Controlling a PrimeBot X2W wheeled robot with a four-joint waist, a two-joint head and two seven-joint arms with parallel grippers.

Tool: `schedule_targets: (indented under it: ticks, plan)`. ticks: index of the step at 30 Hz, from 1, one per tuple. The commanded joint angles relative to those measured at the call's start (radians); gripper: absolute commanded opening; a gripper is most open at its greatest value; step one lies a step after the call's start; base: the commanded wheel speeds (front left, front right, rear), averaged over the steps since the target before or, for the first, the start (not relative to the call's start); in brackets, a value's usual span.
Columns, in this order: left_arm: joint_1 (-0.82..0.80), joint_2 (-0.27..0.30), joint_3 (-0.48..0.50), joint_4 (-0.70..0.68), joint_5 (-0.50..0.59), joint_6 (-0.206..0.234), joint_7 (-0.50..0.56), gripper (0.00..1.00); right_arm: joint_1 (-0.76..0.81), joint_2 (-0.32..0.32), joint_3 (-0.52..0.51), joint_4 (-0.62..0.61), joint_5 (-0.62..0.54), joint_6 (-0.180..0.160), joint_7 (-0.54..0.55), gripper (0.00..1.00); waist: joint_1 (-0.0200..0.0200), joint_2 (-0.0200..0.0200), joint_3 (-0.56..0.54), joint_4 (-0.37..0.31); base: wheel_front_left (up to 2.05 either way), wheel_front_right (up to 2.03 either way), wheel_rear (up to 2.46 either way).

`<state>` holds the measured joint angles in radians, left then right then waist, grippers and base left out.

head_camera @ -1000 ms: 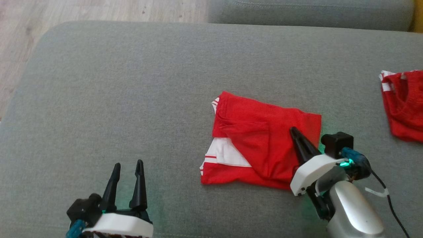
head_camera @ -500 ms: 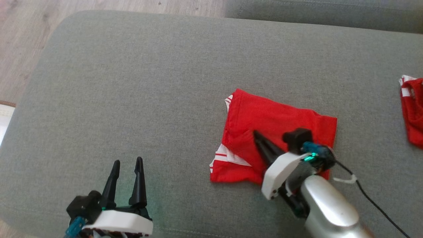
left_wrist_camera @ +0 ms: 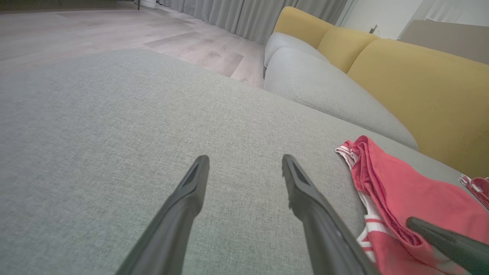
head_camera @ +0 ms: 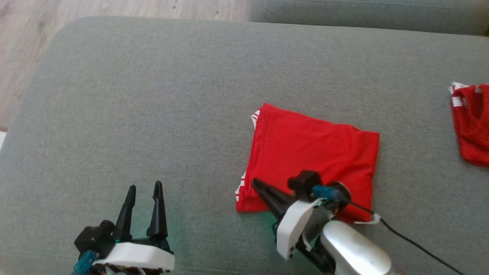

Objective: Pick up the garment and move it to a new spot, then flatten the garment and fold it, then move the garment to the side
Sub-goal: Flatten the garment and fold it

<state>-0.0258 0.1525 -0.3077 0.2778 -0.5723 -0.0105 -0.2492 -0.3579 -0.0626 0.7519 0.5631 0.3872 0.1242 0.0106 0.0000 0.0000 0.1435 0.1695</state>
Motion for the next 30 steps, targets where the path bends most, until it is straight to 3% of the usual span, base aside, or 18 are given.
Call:
schedule_targets:
  ticks: [1,5,7,8,10,19,30]
  plan:
    - [-0.036,0.004,0.04,-0.022,0.005,-0.006,-0.012,1.0,-0.023,0.012,-0.005,-0.038,-0.001,0.007,-0.033,0.0,0.0,0.0,-0.006,-0.012,0.0,0.0,0.0]
    - [-0.039,0.007,0.037,-0.021,0.011,-0.01,-0.012,1.0,-0.037,0.012,-0.076,-0.062,-0.016,0.007,-0.102,0.02,0.0,0.0,-0.025,-0.037,0.0,0.0,0.0]
    - [-0.043,0.01,0.035,-0.019,0.014,-0.012,-0.012,1.0,-0.035,0.012,-0.131,-0.071,-0.035,0.007,-0.143,0.33,0.0,0.0,-0.038,-0.051,0.0,0.0,0.0]
    - [-0.045,0.009,0.034,-0.019,0.014,-0.012,-0.012,1.0,-0.03,0.012,-0.16,-0.071,-0.049,0.007,-0.157,0.38,0.0,0.0,-0.045,-0.059,0.0,0.0,0.0]
    - [-0.051,0.006,0.032,-0.019,0.013,-0.011,-0.011,1.0,-0.013,0.012,-0.23,-0.075,-0.076,0.007,-0.191,1.0,0.0,0.0,-0.061,-0.075,0.0,0.0,0.0]
    - [-0.045,0.003,0.02,-0.005,0.019,0.002,-0.007,1.0,0.155,0.012,-0.485,-0.136,-0.134,0.007,-0.252,1.0,0.0,0.0,-0.128,-0.133,0.0,0.0,0.0]
    - [0.032,0.028,0.048,0.003,0.016,0.022,-0.01,1.0,0.312,0.012,-0.621,-0.22,-0.174,0.007,-0.264,1.0,0.0,0.0,-0.162,-0.152,0.0,0.0,0.0]
